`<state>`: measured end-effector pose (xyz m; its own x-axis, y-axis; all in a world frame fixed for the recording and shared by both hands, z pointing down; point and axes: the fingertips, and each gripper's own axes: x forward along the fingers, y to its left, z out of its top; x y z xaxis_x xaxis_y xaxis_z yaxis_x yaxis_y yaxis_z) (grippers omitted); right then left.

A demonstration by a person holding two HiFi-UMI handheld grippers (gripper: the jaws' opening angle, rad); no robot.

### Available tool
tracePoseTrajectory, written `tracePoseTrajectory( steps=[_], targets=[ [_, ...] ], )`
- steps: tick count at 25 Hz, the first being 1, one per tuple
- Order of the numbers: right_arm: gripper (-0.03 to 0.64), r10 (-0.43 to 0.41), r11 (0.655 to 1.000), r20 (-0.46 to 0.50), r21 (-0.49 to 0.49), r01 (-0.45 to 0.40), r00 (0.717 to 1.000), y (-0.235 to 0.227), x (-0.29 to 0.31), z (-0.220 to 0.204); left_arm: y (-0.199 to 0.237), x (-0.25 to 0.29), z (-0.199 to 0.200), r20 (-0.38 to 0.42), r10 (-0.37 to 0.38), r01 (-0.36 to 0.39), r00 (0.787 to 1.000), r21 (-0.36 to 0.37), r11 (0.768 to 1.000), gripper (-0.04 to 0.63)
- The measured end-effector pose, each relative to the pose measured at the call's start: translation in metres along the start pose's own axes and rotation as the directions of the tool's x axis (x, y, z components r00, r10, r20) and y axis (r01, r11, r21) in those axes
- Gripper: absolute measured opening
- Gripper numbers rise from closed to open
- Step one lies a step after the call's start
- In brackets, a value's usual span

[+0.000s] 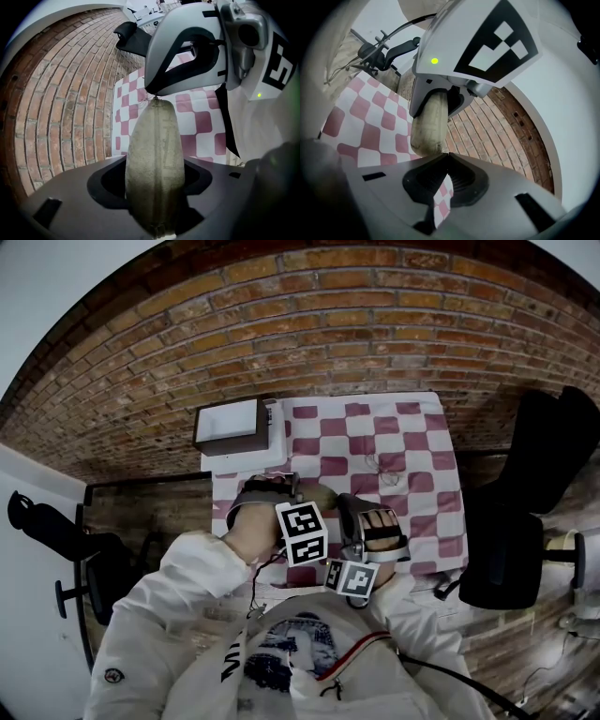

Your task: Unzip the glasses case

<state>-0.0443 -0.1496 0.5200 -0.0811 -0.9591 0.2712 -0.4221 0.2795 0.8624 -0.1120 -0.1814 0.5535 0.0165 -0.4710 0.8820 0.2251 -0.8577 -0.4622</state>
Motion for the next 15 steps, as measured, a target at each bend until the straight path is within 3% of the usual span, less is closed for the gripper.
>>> tracePoseTrajectory(
  steps=[15],
  targets=[
    [0.017,0.004,1.000,-0.007,-0.028,-0.005,1.000,0.006,-0.002,0.012,-0.003,0.002,-0.006,-0.005,0.022,-0.023,1.000,-0.015,1.000,0.290]
  ],
)
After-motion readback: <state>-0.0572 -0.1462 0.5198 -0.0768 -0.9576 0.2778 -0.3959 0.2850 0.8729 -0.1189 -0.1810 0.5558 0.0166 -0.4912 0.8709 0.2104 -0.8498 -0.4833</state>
